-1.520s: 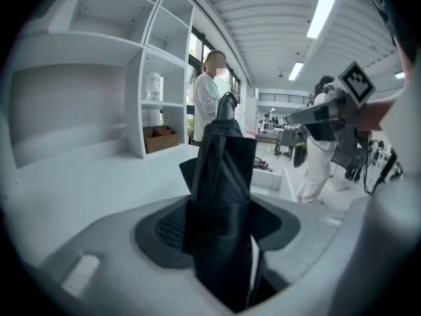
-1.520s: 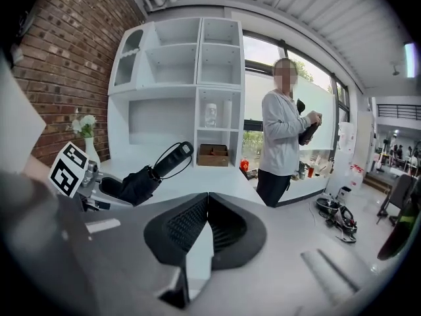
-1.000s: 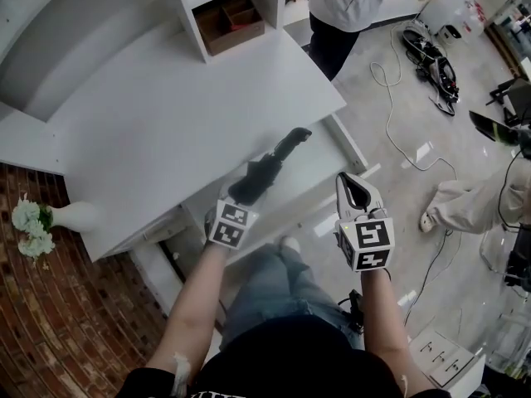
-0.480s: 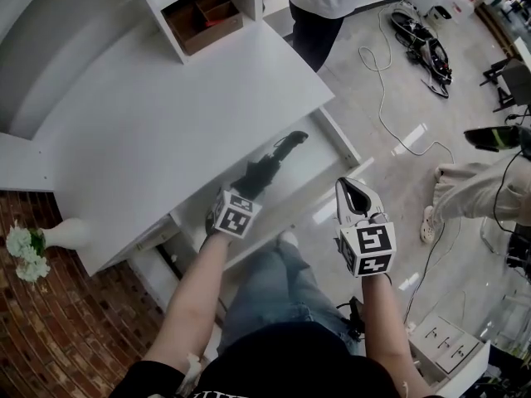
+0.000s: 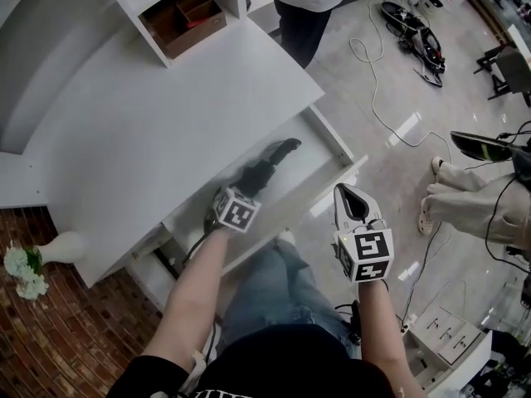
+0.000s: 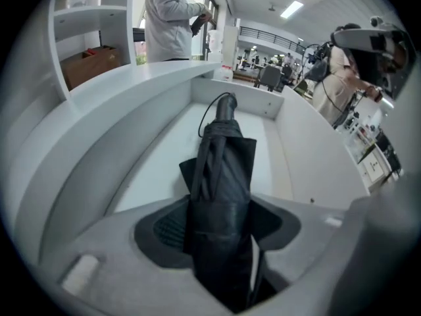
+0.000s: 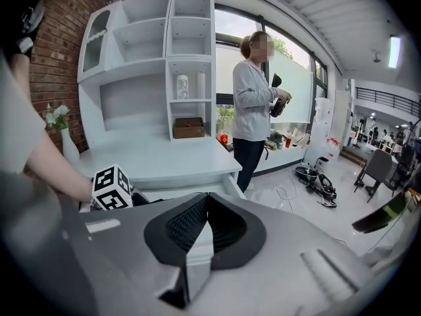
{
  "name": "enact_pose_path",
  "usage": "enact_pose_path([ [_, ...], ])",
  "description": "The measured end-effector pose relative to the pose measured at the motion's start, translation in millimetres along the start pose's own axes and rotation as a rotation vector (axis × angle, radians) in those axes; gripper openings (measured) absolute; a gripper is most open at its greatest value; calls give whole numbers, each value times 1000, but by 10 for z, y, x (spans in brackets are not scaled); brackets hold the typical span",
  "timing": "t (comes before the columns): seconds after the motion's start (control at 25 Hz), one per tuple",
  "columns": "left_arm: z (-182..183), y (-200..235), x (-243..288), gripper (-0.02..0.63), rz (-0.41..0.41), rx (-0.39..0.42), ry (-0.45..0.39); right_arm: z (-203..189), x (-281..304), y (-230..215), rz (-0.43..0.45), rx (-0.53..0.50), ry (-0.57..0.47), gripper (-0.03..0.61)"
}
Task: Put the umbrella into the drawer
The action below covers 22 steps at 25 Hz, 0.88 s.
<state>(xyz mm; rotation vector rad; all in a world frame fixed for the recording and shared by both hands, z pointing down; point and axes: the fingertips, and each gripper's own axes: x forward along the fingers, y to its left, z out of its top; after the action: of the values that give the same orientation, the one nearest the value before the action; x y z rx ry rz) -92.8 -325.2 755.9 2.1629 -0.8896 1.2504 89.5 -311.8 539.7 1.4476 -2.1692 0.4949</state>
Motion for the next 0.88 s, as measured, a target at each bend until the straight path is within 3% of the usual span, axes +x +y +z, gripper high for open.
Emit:
enact_pose_path([
  [0.24,-47,-38,123,242,-16,62,56,-41,-19,-28,-15,8,11,3],
  [0.48,-75,-84,156,258,-60,67,109,-50,-44,0,-13,17,16,4],
  [0.88,-84,-141,38,308,8,144,119,53,-137,-29,-8,3,-25,3],
])
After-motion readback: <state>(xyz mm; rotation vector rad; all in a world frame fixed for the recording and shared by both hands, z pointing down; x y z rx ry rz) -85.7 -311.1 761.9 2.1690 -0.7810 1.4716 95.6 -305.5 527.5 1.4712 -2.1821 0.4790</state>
